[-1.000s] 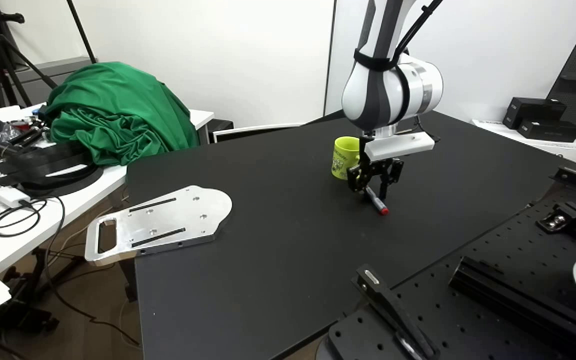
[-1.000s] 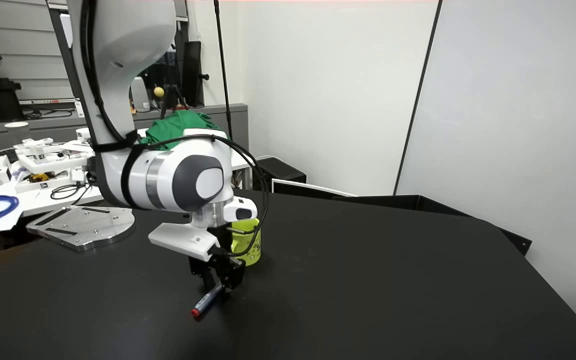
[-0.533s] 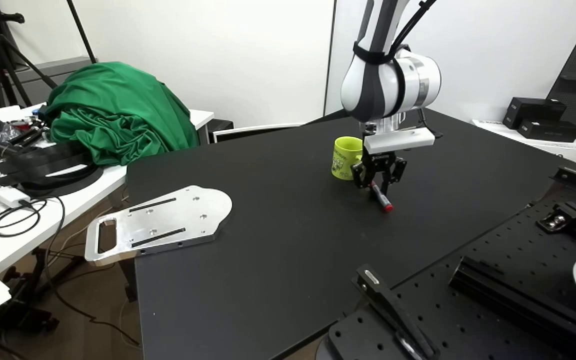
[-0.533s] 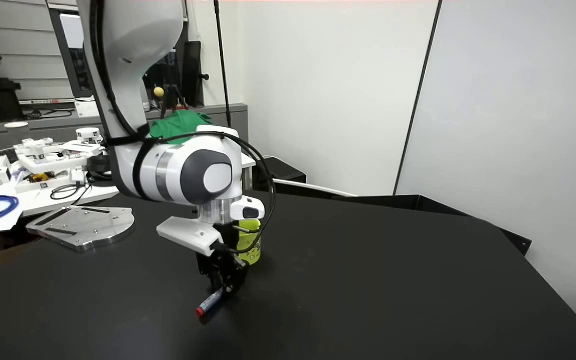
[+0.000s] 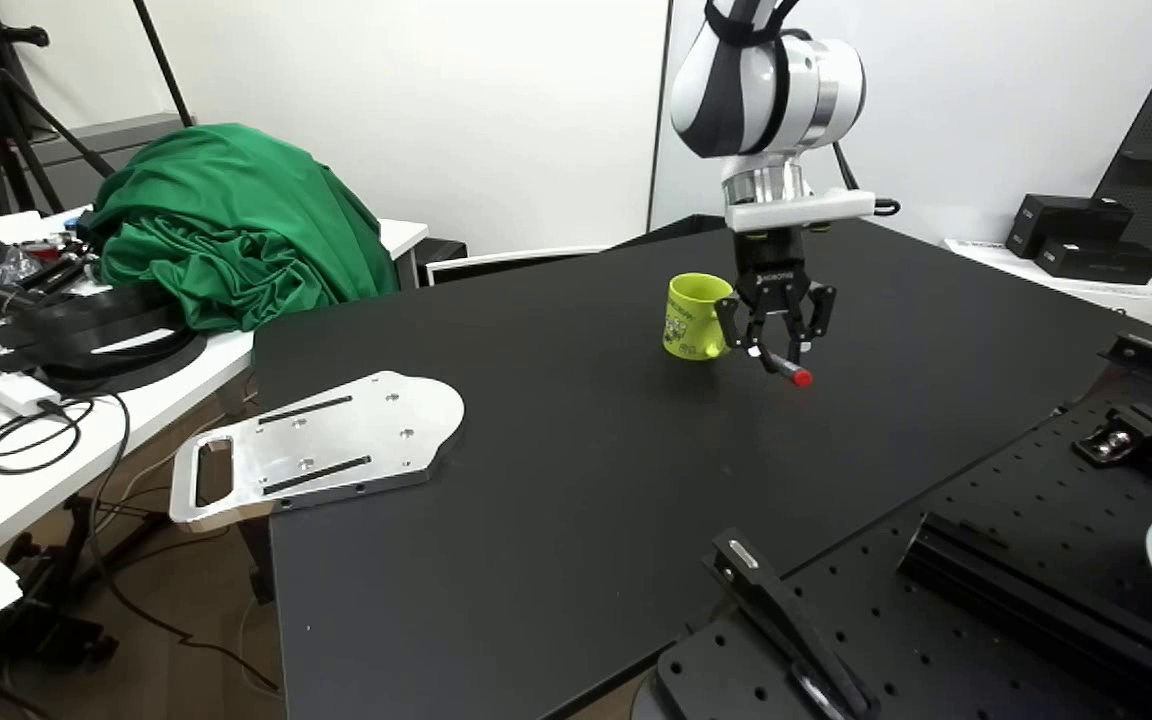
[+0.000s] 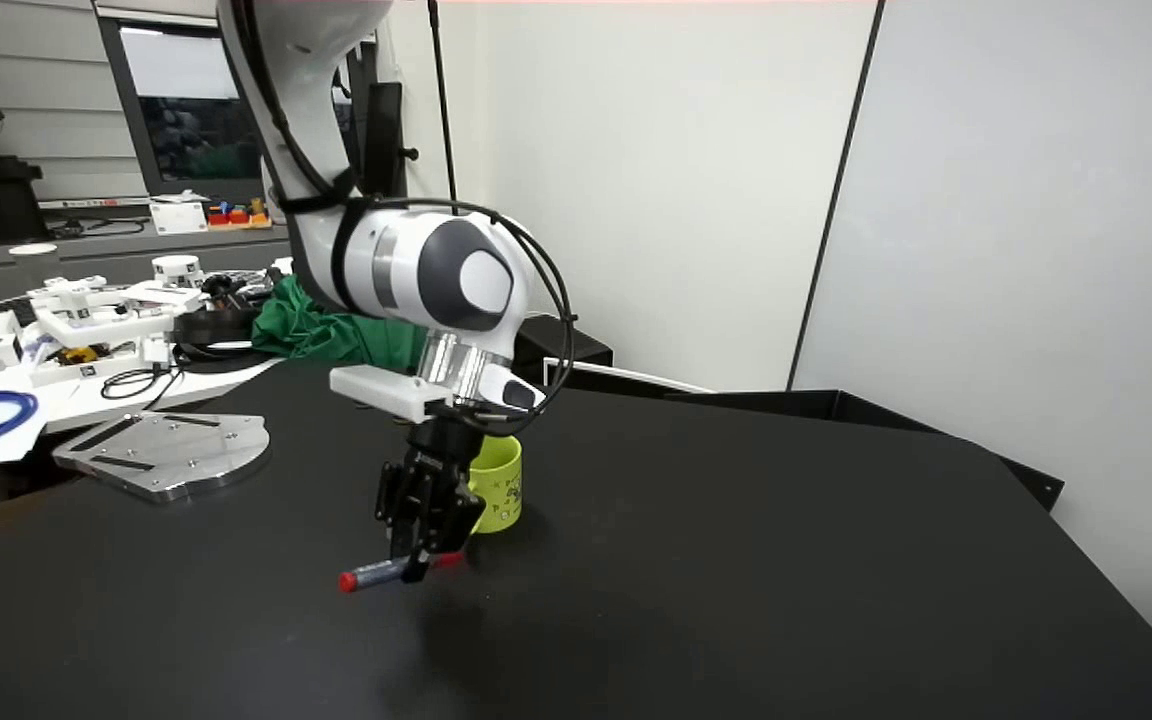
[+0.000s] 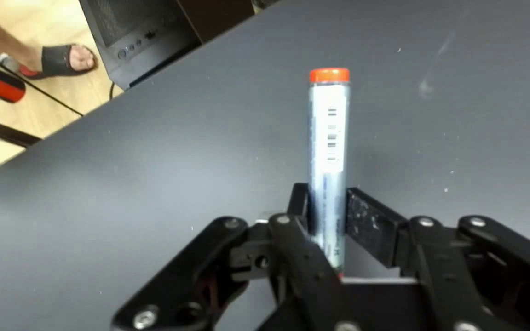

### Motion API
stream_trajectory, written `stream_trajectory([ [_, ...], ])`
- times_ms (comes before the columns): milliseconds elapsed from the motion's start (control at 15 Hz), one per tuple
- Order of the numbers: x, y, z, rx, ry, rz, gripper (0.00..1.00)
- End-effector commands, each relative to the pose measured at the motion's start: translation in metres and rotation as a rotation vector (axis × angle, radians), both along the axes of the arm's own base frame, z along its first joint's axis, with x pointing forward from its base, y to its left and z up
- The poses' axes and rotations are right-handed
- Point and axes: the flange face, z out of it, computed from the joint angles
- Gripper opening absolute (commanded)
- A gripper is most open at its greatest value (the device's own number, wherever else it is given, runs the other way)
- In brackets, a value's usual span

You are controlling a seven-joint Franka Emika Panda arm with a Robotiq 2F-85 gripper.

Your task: Pick the marker and put it in the cup

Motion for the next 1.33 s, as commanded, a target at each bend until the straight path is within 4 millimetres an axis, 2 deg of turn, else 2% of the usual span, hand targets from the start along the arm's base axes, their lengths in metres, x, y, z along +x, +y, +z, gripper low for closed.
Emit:
stream_trajectory([
  [0, 0.015, -0.006, 0.041, 0.06, 0.135, -0.127, 0.06],
  [267, 0.039, -0.022, 0.08, 0.168, 0.191, -0.272, 0.06],
  [533, 0.057, -0.052, 0.096, 0.265, 0.158, -0.437, 0.06],
  [1000, 0.078, -0.1, 0.1, 0.387, 0.007, -0.649, 0.06],
  [1267, 0.091, -0.116, 0.088, 0.442, -0.065, -0.751, 0.06],
])
